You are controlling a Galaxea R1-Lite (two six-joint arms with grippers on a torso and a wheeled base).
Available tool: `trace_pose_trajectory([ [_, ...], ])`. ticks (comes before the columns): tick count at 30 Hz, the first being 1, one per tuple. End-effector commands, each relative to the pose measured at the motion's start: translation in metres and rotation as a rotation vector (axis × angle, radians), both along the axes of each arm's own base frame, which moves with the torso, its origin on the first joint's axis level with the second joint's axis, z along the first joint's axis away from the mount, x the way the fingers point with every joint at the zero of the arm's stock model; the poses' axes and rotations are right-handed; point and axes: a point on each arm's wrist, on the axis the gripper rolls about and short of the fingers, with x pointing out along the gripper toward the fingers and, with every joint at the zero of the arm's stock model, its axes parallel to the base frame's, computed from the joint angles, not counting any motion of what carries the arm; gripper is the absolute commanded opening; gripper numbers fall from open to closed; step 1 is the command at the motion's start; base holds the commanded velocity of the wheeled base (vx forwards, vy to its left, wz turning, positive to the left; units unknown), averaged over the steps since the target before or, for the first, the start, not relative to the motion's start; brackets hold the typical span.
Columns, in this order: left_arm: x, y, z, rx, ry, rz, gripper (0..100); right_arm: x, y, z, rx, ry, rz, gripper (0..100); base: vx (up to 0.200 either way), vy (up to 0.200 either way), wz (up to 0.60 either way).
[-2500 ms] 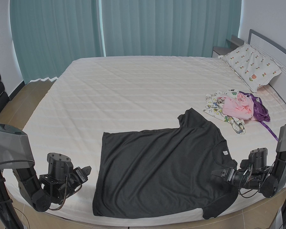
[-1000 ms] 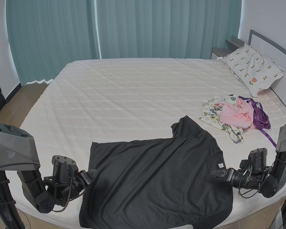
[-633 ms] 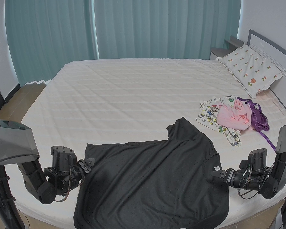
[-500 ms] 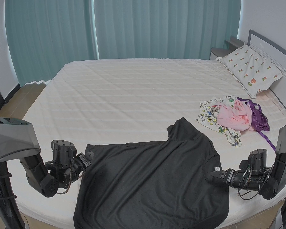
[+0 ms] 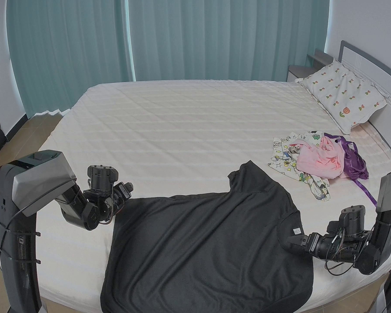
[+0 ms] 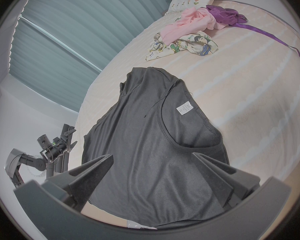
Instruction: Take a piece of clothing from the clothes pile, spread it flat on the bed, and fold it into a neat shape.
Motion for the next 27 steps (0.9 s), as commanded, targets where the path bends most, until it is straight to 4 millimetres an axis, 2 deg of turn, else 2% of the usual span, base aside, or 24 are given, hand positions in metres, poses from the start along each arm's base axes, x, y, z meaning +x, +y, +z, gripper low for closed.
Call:
trace_pose_trajectory([
  [1, 0.025, 0.005, -0.038, 0.038, 0.064, 0.004, 100, -0.002, 0.001, -0.001, -0.002, 0.007, 0.004, 100, 0.000, 0.000, 0.00],
  [5, 0.028, 0.008, -0.046, 0.039, 0.072, 0.010, 100, -0.001, 0.001, -0.001, -0.002, 0.005, 0.006, 100, 0.000, 0.000, 0.00],
  [11, 0.032, 0.009, -0.046, 0.033, 0.054, 0.010, 100, -0.001, 0.003, -0.001, -0.002, 0.004, 0.013, 100, 0.000, 0.000, 0.00],
  [12, 0.032, 0.009, -0.048, 0.032, 0.057, 0.009, 0, -0.001, 0.003, -0.001, -0.002, 0.004, 0.013, 100, 0.000, 0.000, 0.00],
  [21, 0.034, 0.012, -0.049, 0.028, 0.056, 0.011, 0, 0.000, 0.003, -0.004, -0.005, 0.011, 0.011, 100, 0.000, 0.000, 0.00],
  [27, 0.049, 0.031, -0.037, 0.038, -0.023, 0.116, 0, 0.000, 0.003, -0.004, -0.007, 0.010, 0.013, 100, 0.000, 0.000, 0.00],
])
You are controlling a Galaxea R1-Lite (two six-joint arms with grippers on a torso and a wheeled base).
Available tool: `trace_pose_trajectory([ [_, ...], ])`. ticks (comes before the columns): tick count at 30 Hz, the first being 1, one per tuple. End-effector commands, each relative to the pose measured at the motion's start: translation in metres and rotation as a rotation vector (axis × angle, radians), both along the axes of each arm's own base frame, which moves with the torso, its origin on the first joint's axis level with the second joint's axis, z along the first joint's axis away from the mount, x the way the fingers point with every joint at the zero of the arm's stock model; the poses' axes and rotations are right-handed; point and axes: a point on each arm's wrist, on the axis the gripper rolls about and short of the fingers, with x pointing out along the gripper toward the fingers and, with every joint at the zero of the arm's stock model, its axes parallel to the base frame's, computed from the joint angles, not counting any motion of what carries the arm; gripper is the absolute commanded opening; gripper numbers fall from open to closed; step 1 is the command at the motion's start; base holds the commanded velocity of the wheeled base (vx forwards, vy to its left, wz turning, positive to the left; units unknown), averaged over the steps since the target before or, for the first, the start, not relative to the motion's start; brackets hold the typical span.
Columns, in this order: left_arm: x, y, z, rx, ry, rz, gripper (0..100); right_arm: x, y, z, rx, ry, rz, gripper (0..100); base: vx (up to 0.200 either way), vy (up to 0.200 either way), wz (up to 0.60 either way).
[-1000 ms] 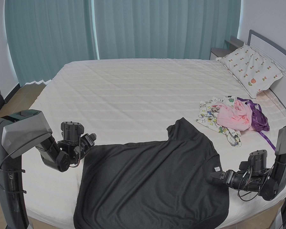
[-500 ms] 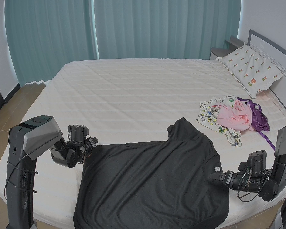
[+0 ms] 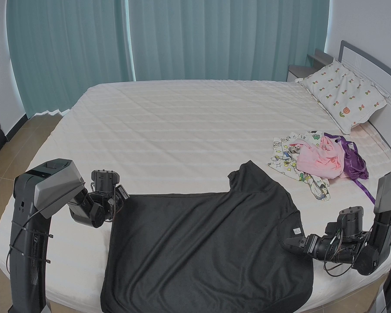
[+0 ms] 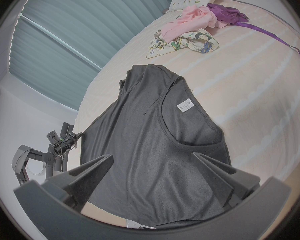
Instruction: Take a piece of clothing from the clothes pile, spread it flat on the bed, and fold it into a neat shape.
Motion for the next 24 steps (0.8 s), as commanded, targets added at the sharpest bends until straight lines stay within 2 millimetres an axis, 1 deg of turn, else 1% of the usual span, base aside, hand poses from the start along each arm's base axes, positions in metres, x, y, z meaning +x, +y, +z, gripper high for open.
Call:
trace_pose_trajectory([
  [1, 0.010, 0.013, 0.008, 0.005, -0.062, 0.059, 0, 0.000, 0.000, 0.000, 0.000, 0.000, 0.001, 100, 0.000, 0.000, 0.00],
  [4, 0.013, 0.018, 0.006, 0.005, -0.084, 0.076, 0, 0.000, 0.000, 0.000, -0.001, 0.000, 0.000, 100, 0.000, 0.000, 0.00],
  [10, 0.017, 0.018, -0.005, 0.013, -0.082, 0.073, 0, 0.000, 0.001, -0.001, -0.003, 0.001, 0.007, 100, 0.000, 0.000, 0.00],
  [17, 0.019, 0.018, -0.005, 0.013, -0.086, 0.073, 0, 0.001, 0.001, 0.001, 0.000, -0.008, 0.003, 100, 0.000, 0.000, 0.00],
  [18, 0.019, 0.018, -0.005, 0.013, -0.086, 0.073, 100, 0.002, 0.001, 0.002, 0.001, -0.014, 0.002, 100, 0.000, 0.000, 0.00],
  [24, 0.017, 0.018, -0.001, 0.003, -0.090, 0.077, 100, 0.005, 0.000, 0.006, 0.010, -0.059, -0.003, 100, 0.000, 0.000, 0.00],
])
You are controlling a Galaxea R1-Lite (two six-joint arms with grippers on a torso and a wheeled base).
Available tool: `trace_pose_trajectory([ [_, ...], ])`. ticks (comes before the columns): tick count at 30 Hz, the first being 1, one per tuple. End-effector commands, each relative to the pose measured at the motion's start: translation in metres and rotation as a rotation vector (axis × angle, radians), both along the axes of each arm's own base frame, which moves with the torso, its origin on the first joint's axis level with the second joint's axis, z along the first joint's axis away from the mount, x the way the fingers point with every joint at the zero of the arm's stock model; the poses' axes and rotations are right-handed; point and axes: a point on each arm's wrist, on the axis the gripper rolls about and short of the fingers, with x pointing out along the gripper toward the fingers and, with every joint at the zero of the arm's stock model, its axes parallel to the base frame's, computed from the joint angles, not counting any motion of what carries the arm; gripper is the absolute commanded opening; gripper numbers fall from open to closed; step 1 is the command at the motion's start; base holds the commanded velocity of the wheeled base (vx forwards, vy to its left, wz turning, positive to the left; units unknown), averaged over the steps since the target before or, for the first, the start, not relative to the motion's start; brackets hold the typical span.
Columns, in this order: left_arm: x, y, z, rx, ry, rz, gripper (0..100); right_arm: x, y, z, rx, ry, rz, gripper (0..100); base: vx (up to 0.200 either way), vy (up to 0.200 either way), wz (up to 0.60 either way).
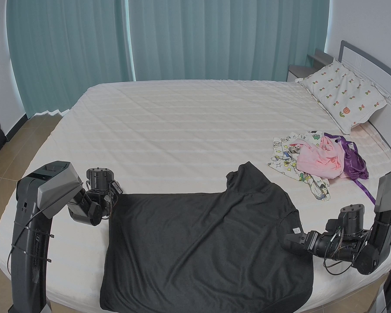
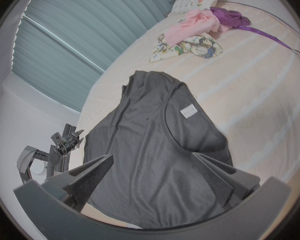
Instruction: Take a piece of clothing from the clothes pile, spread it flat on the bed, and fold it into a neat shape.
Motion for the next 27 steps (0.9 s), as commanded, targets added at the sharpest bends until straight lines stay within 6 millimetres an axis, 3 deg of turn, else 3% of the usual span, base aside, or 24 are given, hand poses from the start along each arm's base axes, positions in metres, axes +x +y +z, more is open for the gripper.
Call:
trace_pose_trajectory([
  [1, -0.004, 0.001, 0.010, -0.016, -0.012, 0.010, 100, 0.002, 0.000, 0.004, 0.008, -0.039, -0.002, 100, 0.000, 0.000, 0.00],
  [6, -0.036, 0.002, 0.066, -0.121, -0.076, 0.013, 100, 0.015, 0.002, 0.010, 0.024, -0.132, -0.005, 100, 0.000, 0.000, 0.00],
  [7, -0.036, 0.002, 0.066, -0.121, -0.076, 0.013, 100, 0.015, 0.002, 0.010, 0.024, -0.132, -0.005, 100, 0.000, 0.000, 0.00],
  [8, -0.051, 0.002, 0.080, -0.138, -0.073, -0.019, 100, 0.028, 0.002, 0.012, 0.026, -0.175, -0.013, 100, 0.000, 0.000, 0.00],
  [10, -0.064, 0.001, 0.090, -0.144, -0.068, -0.029, 100, 0.045, 0.000, 0.011, 0.023, -0.214, -0.032, 100, 0.000, 0.000, 0.00],
  [14, -0.098, 0.001, 0.090, -0.144, -0.001, -0.031, 100, 0.083, -0.003, 0.013, -0.004, -0.276, -0.042, 100, 0.000, 0.000, 0.00],
  [18, -0.128, -0.005, 0.090, -0.219, 0.029, -0.013, 100, 0.117, -0.001, 0.013, -0.041, -0.226, -0.033, 100, 0.000, 0.000, 0.00],
  [24, -0.148, -0.024, 0.078, -0.342, 0.070, -0.039, 100, 0.163, 0.006, 0.001, -0.175, -0.229, -0.051, 100, 0.000, 0.000, 0.00],
  [25, -0.148, -0.024, 0.078, -0.342, 0.070, -0.039, 100, 0.163, 0.006, 0.001, -0.175, -0.229, -0.051, 100, 0.000, 0.000, 0.00],
  [27, -0.151, -0.030, 0.065, -0.349, 0.094, -0.065, 100, 0.181, 0.022, -0.018, -0.227, -0.214, -0.085, 100, 0.000, 0.000, 0.00],
])
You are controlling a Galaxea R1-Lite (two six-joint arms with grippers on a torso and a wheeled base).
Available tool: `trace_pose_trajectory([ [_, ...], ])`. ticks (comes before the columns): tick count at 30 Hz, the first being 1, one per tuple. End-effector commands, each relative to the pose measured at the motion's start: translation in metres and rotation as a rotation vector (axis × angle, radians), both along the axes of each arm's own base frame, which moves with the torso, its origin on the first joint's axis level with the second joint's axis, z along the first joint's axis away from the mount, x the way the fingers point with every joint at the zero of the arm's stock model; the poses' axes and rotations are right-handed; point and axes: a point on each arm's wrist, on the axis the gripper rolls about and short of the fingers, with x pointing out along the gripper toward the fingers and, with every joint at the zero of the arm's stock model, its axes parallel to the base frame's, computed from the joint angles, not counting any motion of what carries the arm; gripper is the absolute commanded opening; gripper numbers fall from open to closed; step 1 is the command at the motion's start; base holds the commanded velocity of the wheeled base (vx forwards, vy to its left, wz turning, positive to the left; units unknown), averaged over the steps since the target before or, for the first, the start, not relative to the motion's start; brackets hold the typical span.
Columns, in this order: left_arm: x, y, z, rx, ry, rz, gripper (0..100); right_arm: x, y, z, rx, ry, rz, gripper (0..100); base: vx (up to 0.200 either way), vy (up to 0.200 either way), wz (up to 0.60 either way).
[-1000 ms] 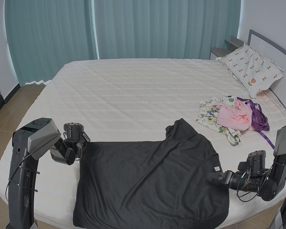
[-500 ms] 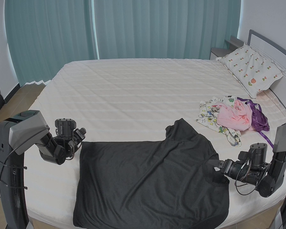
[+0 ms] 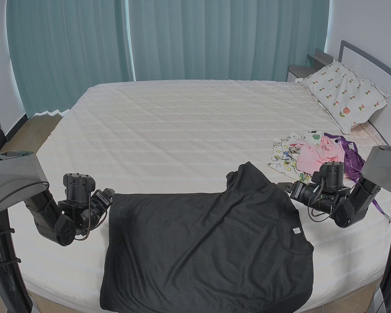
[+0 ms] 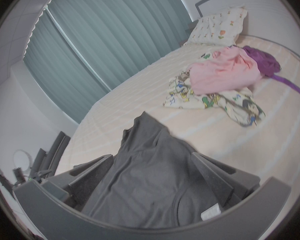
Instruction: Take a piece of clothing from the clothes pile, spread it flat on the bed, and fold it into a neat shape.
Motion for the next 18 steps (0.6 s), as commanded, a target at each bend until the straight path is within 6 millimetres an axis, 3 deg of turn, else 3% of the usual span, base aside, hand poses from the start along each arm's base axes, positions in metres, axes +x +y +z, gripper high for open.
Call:
trace_pose_trajectory([
  [1, -0.023, -0.018, -0.011, -0.067, 0.032, -0.058, 100, 0.045, 0.020, -0.046, -0.109, 0.048, -0.057, 100, 0.000, 0.000, 0.00],
  [5, -0.025, -0.020, -0.028, -0.066, 0.071, -0.070, 100, 0.066, 0.028, -0.056, -0.115, 0.013, -0.069, 100, 0.000, 0.000, 0.00],
  [9, -0.030, -0.023, -0.040, -0.065, 0.092, -0.085, 100, 0.070, 0.045, -0.077, -0.136, 0.038, -0.050, 100, 0.000, 0.000, 0.00],
  [11, -0.031, -0.024, -0.040, -0.066, 0.088, -0.091, 100, 0.074, 0.047, -0.076, -0.141, 0.035, -0.057, 100, 0.000, 0.000, 0.00],
  [18, -0.039, -0.033, -0.052, -0.057, 0.128, -0.121, 100, 0.103, 0.050, -0.046, -0.164, -0.016, -0.101, 100, 0.000, 0.000, 0.00],
])
